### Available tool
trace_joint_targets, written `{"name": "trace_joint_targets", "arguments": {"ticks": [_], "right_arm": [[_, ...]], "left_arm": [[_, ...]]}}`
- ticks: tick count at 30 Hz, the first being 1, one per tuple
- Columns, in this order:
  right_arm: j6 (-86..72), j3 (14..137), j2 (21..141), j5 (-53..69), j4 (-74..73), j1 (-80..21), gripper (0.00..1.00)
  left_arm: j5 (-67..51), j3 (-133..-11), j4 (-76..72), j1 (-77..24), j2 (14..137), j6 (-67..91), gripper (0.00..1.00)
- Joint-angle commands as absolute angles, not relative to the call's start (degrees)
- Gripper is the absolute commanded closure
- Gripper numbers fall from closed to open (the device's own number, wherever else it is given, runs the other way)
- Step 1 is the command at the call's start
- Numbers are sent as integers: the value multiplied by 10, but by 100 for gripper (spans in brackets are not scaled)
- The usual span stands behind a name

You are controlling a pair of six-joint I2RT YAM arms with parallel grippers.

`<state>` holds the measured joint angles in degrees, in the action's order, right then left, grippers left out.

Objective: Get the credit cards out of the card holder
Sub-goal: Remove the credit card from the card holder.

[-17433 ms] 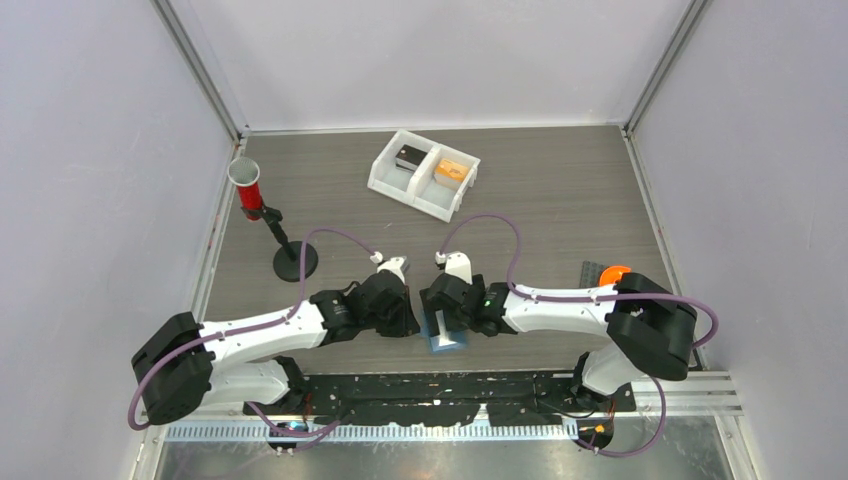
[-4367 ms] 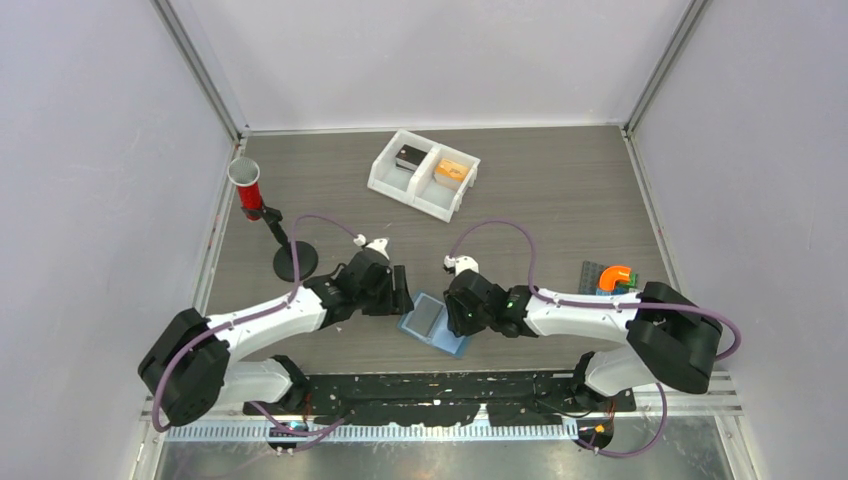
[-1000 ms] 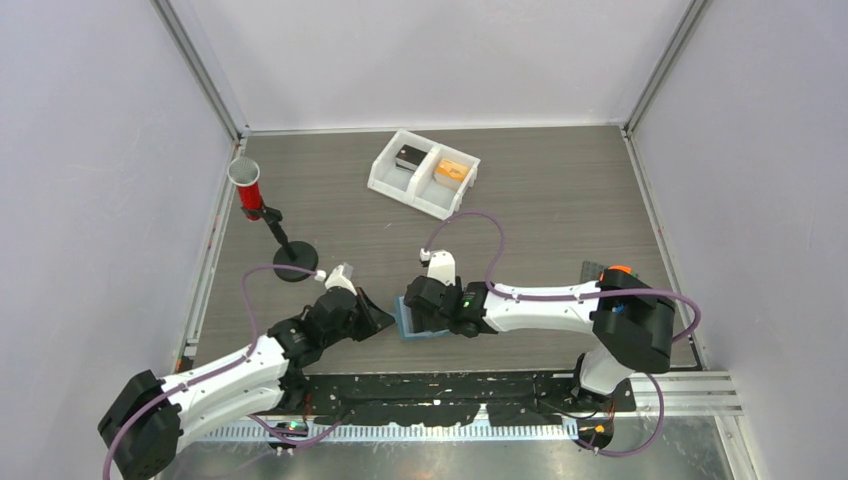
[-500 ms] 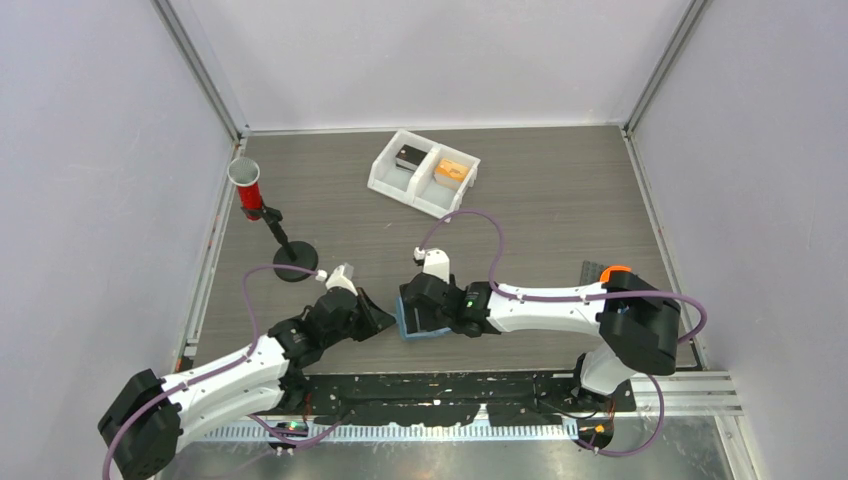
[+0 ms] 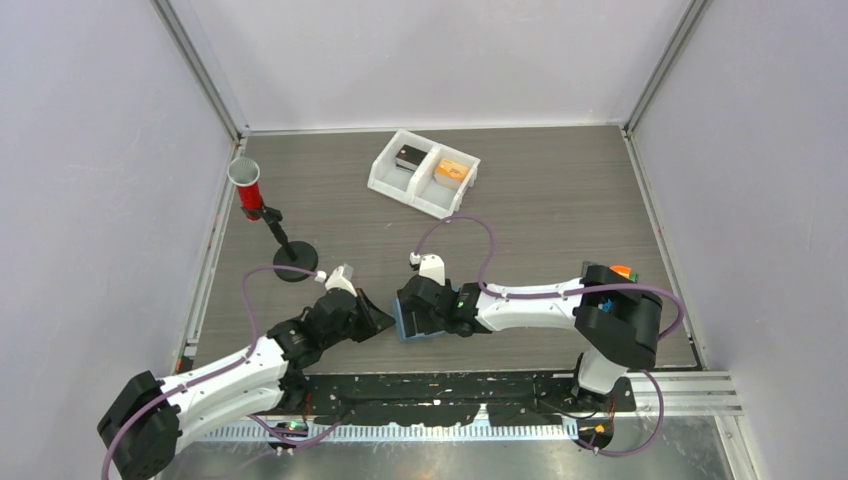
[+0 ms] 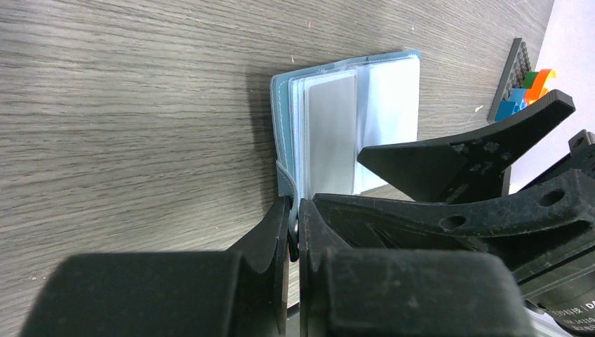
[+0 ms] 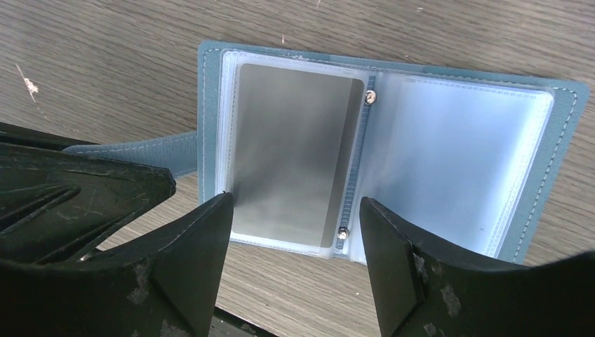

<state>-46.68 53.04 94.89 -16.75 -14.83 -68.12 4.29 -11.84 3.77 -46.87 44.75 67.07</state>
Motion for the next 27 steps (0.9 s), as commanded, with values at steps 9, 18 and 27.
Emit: {"name": "trace_joint_targets", "arguments": {"ticks": [9, 18, 27], "right_arm": [[-460, 530, 955, -139, -116, -672, 27], [-456, 529, 950, -177, -152, -670, 37], [-444, 525, 932, -220, -182, -671, 39]], "left_arm": [[43, -126, 16, -471, 451, 663, 100], [47, -140, 42, -472, 452, 654, 100], [46, -136, 47, -472, 453, 653, 100]]}}
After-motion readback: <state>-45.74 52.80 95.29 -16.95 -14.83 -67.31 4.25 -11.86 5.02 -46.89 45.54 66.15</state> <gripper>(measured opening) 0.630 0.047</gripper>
